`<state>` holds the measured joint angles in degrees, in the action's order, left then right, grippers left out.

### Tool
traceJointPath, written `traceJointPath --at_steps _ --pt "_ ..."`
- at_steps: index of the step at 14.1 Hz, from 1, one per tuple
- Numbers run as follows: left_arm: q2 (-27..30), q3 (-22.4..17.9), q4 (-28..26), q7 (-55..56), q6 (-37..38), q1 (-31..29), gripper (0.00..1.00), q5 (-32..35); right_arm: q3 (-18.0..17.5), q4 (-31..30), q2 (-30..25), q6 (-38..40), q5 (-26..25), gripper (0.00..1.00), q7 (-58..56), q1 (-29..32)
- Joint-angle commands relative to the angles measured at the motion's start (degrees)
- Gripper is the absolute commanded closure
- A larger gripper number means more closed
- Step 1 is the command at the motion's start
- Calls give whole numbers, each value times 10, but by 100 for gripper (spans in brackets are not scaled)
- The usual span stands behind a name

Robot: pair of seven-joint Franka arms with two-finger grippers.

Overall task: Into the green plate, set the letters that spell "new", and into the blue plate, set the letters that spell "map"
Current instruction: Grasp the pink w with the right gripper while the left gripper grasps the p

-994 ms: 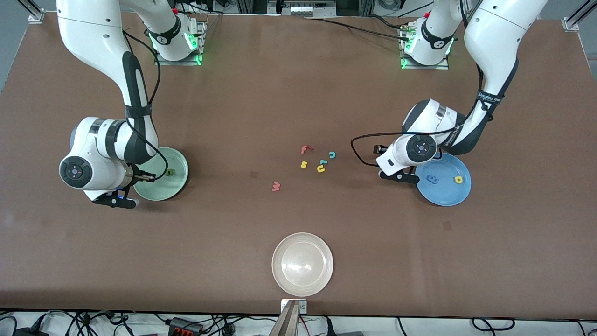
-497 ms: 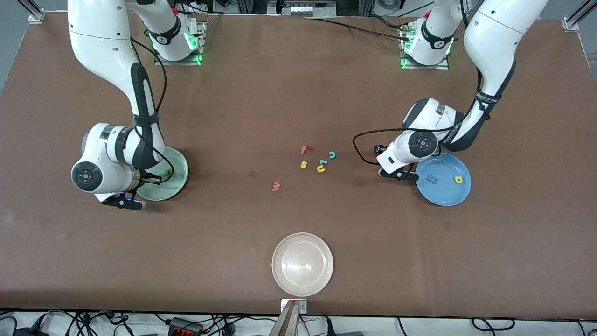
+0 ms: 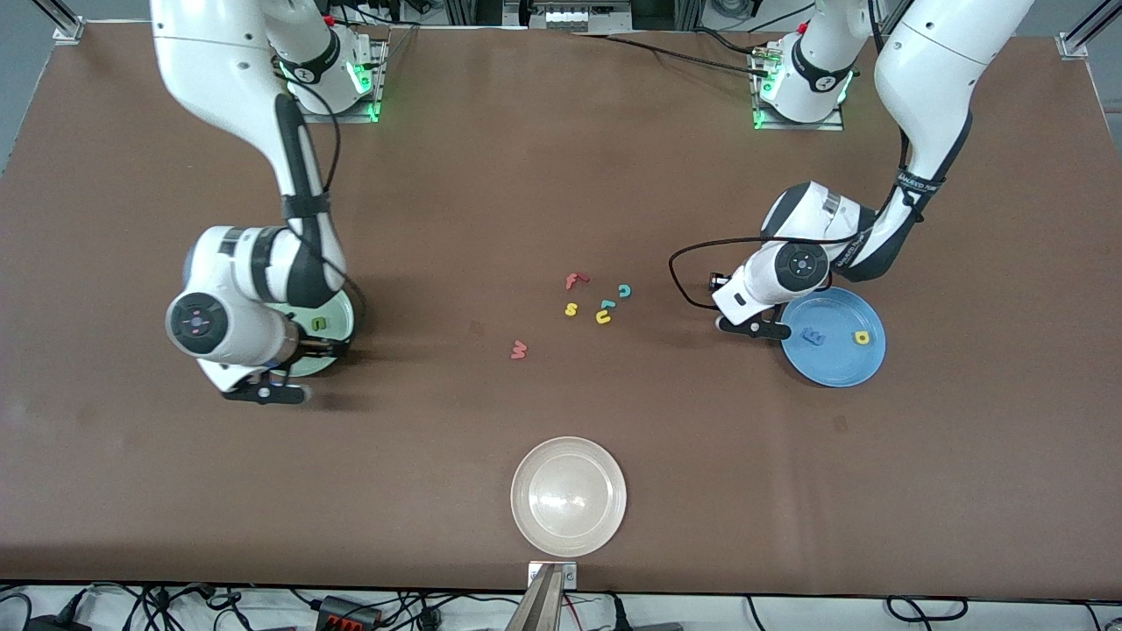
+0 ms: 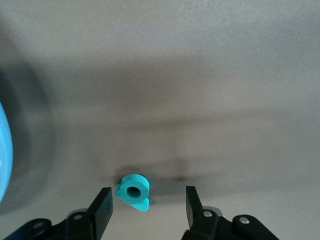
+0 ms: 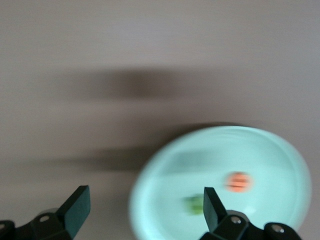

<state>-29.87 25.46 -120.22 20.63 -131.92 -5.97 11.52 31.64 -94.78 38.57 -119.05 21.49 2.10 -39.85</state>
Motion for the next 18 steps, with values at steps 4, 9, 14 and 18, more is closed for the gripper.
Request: traceJointPath --at_steps 4,9,14,18 --pt "11 1 -15 -4 -12 -8 41 11 -37 46 23 -6 59 22 90 -57" --pt "3 0 -16 -4 -14 -8 48 13 -70 94 74 -95 59 22 256 -100" --pt "-4 0 -16 -4 -15 -18 61 42 -79 105 102 -129 58 29 345 -127" --pt "-2 0 -15 -4 -14 -17 77 42 -80 152 134 -130 58 32 393 -136"
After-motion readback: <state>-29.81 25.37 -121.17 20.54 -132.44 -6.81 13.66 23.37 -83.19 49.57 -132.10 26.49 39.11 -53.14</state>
